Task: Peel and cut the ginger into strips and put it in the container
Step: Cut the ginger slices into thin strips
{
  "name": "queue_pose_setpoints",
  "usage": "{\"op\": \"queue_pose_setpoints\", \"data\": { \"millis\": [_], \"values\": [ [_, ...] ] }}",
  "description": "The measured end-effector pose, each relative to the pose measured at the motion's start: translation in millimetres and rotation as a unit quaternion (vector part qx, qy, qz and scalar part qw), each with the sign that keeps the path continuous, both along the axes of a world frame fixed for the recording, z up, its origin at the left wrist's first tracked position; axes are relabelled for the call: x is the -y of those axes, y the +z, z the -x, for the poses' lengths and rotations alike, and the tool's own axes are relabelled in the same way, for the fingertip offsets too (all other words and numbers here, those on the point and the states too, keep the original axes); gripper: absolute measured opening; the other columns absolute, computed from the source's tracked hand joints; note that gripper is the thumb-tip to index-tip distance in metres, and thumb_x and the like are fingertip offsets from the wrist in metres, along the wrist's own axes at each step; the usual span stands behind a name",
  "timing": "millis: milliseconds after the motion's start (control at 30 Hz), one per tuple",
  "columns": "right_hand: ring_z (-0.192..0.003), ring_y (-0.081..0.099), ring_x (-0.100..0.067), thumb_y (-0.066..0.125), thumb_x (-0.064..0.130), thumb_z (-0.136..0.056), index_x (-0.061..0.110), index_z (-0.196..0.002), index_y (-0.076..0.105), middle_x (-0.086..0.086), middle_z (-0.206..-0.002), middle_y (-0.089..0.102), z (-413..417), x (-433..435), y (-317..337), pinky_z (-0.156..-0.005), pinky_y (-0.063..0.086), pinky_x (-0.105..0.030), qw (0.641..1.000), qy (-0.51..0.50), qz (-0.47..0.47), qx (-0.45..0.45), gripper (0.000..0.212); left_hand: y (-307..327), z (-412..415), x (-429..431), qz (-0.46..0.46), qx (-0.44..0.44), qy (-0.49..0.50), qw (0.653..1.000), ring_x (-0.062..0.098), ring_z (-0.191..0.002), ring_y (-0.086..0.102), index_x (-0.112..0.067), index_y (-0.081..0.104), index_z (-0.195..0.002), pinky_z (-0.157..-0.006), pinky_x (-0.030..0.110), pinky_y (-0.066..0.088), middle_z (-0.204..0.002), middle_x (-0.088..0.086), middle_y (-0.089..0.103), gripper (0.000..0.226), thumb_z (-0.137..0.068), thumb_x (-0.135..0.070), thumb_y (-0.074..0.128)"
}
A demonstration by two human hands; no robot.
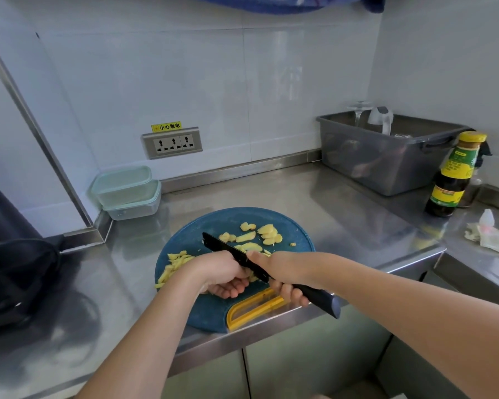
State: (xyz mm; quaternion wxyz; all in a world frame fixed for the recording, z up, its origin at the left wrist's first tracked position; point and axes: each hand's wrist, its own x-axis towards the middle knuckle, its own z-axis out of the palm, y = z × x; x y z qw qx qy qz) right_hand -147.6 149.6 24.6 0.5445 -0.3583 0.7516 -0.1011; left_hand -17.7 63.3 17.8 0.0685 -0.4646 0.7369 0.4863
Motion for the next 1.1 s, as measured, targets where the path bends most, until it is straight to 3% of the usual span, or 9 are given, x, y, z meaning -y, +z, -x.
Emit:
{"op": "queue_pose_setpoints", "data": {
  "millis": [167,333,433,600,933,1100],
  "values": [
    [-0.029,0.035,-0.006,0.033,0.081,-0.082,0.021,-0.056,0.039,0.008,-0.041,0.039,11.2,1.5,0.8,-0.033,0.032,-0.012,0.996,-0.029,-0.015,0.084,0.066,-2.2,1.0,5.4,-0.023,-0.003,0.002,1.000,0.005,-0.042,0.051,-0.010,0.059,-0.078,-0.044,0.016,0.043,-0.053,-0.004,0.057,0.025,-0.097,-0.024,0.052],
    [-0.040,0.033,-0.015,0.018,0.079,-0.085,0.013,-0.062,0.041,-0.001,-0.047,0.037,-21.3,6.9,3.4,-0.048,0.035,-0.023,0.995,0.015,0.018,-0.094,0.074,-2.6,-2.2,8.6,-0.033,-0.011,-0.008,0.999,0.006,-0.045,0.053,-0.008,0.061,-0.081,-0.046,0.017,0.044,-0.053,-0.004,0.059,0.022,-0.097,-0.020,0.051],
    [-0.038,0.036,-0.020,0.012,0.073,-0.090,0.002,-0.069,0.047,-0.006,-0.037,0.039,-32.5,19.7,0.4,-0.054,0.040,-0.027,0.984,0.049,0.044,-0.166,0.082,-5.5,-4.5,5.6,-0.034,-0.030,0.005,0.999,0.007,-0.046,0.054,-0.007,0.061,-0.083,-0.047,0.017,0.045,-0.054,-0.002,0.059,0.021,-0.098,-0.016,0.049],
    [-0.035,0.027,-0.013,0.019,0.078,-0.086,0.015,-0.065,0.038,0.002,-0.041,0.031,-20.1,28.3,4.6,-0.044,0.030,-0.023,0.997,0.018,0.040,-0.070,0.069,-5.9,-4.1,5.0,-0.032,-0.051,0.007,0.998,0.008,-0.049,0.057,-0.008,0.061,-0.087,-0.049,0.018,0.046,-0.056,-0.002,0.062,0.023,-0.099,-0.023,0.048],
    [-0.036,0.030,-0.008,0.032,0.080,-0.083,0.021,-0.053,0.039,0.007,-0.046,0.034,31.8,8.4,24.3,-0.038,0.028,-0.018,0.997,0.002,0.043,0.066,0.066,-1.4,-7.8,5.5,-0.080,-0.057,-0.002,0.995,0.012,-0.060,0.065,-0.005,0.061,-0.093,-0.057,0.019,0.052,-0.067,0.003,0.069,0.025,-0.097,-0.028,0.052],
    [-0.037,0.030,-0.010,0.030,0.081,-0.083,0.021,-0.055,0.039,0.005,-0.047,0.034,27.7,-5.5,31.7,-0.040,0.030,-0.020,0.997,0.021,0.064,0.025,0.067,2.2,-7.2,6.4,-0.089,-0.052,-0.009,0.995,0.014,-0.064,0.067,-0.005,0.061,-0.093,-0.060,0.021,0.052,-0.070,0.005,0.070,0.025,-0.098,-0.026,0.050]
  ]
}}
